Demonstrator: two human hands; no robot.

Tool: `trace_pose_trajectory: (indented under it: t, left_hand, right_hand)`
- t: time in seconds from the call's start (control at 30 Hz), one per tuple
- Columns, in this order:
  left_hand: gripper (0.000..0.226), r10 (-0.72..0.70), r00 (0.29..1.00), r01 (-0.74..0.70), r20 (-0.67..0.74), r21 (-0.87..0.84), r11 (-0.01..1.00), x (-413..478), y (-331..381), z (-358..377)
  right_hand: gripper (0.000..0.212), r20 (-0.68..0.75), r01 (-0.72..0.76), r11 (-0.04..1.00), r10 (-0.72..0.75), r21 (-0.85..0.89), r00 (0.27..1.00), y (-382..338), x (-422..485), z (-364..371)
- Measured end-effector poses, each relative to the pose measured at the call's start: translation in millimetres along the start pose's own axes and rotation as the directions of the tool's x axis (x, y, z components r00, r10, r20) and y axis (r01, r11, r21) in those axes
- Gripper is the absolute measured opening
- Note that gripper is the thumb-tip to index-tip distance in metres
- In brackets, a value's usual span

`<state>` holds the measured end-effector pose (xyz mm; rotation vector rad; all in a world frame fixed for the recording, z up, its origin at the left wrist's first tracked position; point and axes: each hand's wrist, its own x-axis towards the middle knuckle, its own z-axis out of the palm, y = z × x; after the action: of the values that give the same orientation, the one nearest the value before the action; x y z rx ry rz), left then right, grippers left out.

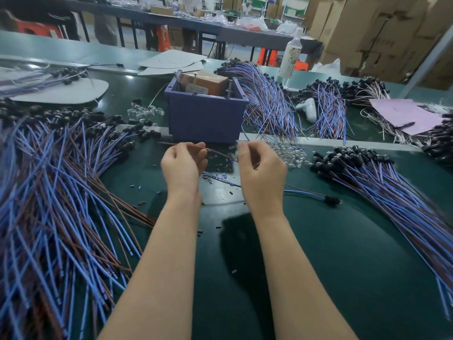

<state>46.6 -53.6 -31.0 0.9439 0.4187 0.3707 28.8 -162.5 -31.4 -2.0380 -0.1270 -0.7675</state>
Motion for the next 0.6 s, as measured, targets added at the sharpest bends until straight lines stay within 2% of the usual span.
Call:
trace_pose_trajectory:
  t: [0.03,0.07,0.13,0.17,0.2,0.37,0.5,0.6]
  left_hand:
    - [0.025,-0.011,0.999,0.01,-0.044,-0.031,0.999,2,1,-1]
    - [0.025,-0.008,0.997,0.005,-0.077,-0.04,0.999,3,1,-2]
    - [0.023,0.03,0.993,-0.033,-0.116,-0.027,0.999,5,1,-3]
    - [0.021,0.047,0.992,-0.05,-0.118,-0.026,0.998,5,0,-3]
    - [0.02,0.058,0.992,-0.061,-0.108,-0.028,0.998,5,0,-2]
    - [0.018,0.075,0.996,-0.077,0.039,0.047,0.996,2,-3,0]
    - [0.018,0.025,0.987,-0.066,0.16,0.257,0.964,-1,-8,0]
    - [0.02,0.005,0.973,-0.108,0.231,0.439,0.892,-2,-12,1]
  right_hand:
    - [0.02,0.017,0.025,0.996,-0.023,-0.089,1.0,2,1,-1]
    - [0.025,0.117,0.022,0.984,-0.001,-0.179,0.993,8,2,-1]
    - [0.032,0.372,0.012,0.932,0.133,-0.361,0.919,19,2,4]
    - [0.032,0.435,0.001,0.917,0.189,-0.4,0.88,22,0,6]
    - [0.03,0.458,-0.019,0.917,0.217,-0.398,0.862,22,-1,8]
    - [0.021,0.435,-0.025,0.915,0.215,-0.402,0.874,22,-1,8]
    - [0.023,0.467,-0.025,0.88,0.275,-0.474,0.84,22,0,8]
    - [0.022,0.434,-0.005,0.846,0.279,-0.533,0.857,21,0,11]
